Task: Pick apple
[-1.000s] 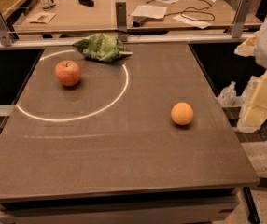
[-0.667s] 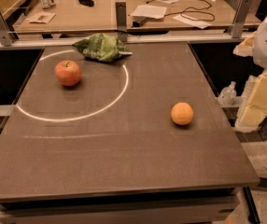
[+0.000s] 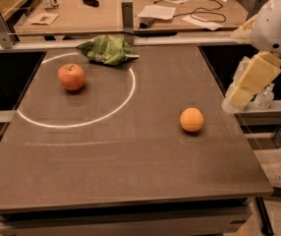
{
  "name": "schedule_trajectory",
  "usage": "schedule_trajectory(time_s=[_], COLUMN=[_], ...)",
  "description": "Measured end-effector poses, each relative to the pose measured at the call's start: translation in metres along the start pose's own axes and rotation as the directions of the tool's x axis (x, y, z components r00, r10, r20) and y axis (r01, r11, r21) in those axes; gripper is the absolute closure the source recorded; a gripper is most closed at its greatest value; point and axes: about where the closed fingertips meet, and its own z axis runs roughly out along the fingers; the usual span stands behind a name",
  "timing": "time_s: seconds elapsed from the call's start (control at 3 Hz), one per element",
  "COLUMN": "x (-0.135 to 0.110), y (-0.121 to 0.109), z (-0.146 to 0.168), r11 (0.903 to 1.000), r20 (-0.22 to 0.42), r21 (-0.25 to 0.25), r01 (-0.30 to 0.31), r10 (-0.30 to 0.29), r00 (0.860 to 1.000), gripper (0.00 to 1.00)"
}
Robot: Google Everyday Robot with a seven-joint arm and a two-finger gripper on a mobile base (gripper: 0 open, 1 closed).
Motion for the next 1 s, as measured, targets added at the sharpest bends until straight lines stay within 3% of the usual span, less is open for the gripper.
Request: schedule_trajectory(time_s=[0.33, 0.67, 1.0], x=[-0.028, -0.053, -0.065], y=[-0.021, -0.025, -0.030], z=[0.003, 0.017, 0.045], r11=[0.9994, 0.9985, 0.9982], r20=[0.084, 0.148, 0.259], r21=[0.010, -0.005, -0.057], r01=[0.034, 0.054, -0.020], r10=[-0.035, -0.052, 0.035], r00=[0.996, 0.988, 0.965], gripper=[0.00, 0.00, 0.00])
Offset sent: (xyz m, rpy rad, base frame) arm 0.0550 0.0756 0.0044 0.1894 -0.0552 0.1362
